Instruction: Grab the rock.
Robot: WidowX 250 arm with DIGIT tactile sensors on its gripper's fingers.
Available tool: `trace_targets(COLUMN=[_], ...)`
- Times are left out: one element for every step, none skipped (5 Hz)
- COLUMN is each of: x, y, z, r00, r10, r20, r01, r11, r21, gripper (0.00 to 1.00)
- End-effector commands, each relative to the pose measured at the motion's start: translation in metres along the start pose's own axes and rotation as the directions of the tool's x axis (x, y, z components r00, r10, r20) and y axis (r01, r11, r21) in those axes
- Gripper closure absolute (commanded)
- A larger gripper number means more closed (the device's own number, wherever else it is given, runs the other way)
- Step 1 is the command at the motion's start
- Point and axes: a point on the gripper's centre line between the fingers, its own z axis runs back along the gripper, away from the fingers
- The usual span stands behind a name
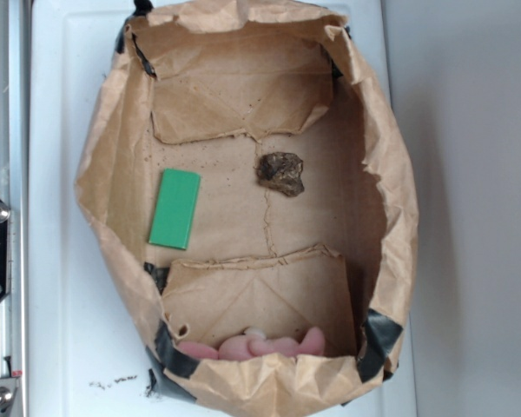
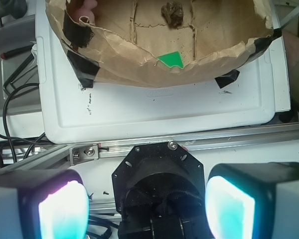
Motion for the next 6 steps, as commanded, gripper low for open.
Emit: trace_targets(x=[0.000,0.050,0.100,0.147,0.195,0.213], y=[0.000,0.002,0.025,0.033,0.050,0.065], z=[0.000,-0.004,-0.016,-0.031,-0.054,-0.081], r00=[1.000,1.000,0.998,0.995,0.991,0.989], r10=[0.000,-0.011,0.050,0.099,0.116,0.073], r20=[0.000,0.011,0.024,0.023,0.063,0.126], r01=[0.000,0.011,-0.050,-0.099,-0.117,-0.072], r11=[1.000,1.000,0.999,0.995,0.993,0.997], r21=[0.000,0.002,-0.006,0.014,0.008,-0.009], gripper=[0.00,0.00,0.00,0.00,0.00,0.00])
